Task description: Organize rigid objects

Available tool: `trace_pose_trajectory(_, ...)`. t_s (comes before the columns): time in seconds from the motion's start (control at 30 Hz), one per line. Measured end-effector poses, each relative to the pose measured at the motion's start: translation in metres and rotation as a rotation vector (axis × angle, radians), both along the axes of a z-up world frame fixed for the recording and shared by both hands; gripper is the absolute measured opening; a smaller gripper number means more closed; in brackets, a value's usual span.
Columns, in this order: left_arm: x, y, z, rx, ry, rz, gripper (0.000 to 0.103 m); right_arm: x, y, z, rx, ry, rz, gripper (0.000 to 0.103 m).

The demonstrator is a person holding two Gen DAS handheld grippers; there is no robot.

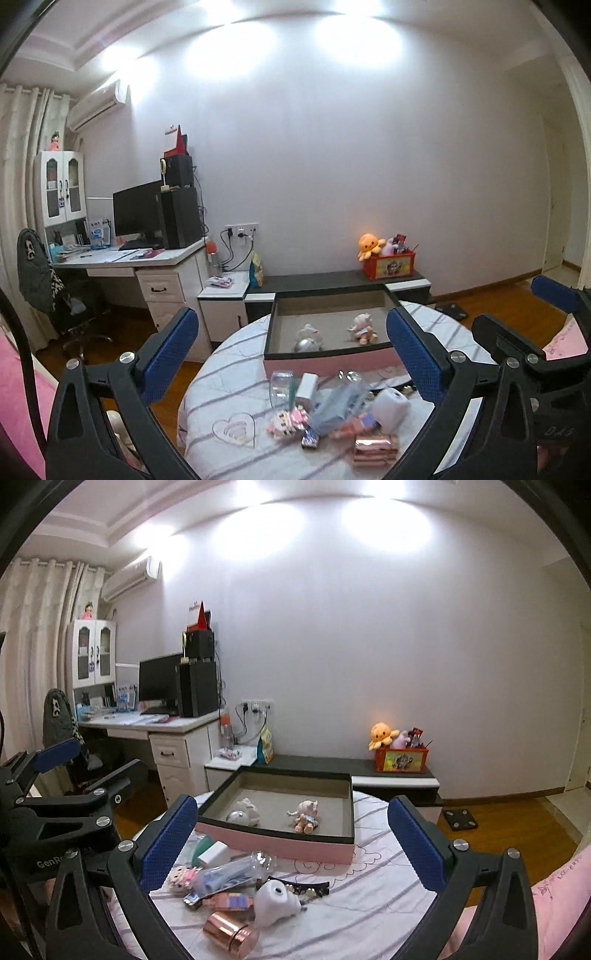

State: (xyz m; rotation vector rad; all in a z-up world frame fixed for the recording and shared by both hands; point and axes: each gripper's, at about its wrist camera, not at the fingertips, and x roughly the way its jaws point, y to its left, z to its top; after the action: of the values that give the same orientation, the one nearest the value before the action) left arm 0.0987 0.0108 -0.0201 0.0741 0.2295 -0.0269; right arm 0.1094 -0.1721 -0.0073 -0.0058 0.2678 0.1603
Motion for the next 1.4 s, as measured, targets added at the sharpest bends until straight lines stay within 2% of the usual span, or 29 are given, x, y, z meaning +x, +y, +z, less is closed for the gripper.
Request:
trace_pose_trajectory(0.23, -0.039, -0.005, 0.008, -0.007, -0.033, -0.014, 0.103, -0.041, -0.003, 0.008, -0.009, -0.044, -0.021, 0.103)
trace_pose_trajectory(0.47, -0.049, -0.006, 0.012, -0.010, -0.050, -0.010, 0.103, -0.064, -0.005, 0.010, -0.015, -0.070, -0.023, 0.103)
trace_pose_trajectory(1.13, -0.039, -0.009, 0.008, -0.006, -0.030, -0.007, 0.103, -0.056, -0.004, 0.005, -0.017, -0.060, -0.027, 0.103)
trace_pose_trajectory(1.3, -0.024, -0.006, -0.009, -0.012, 0.025, -0.018, 0.103, -0.049, 0.001, -0.004, -0.028, -0.031, -0.026, 0.103)
trace_pose_trajectory(1.4, -0.009, -0.004, -0.028, -0.023, 0.093, -0.028, 0.103, -0.040, 0.003, -0.015, -0.033, 0.004, -0.021, 0.103)
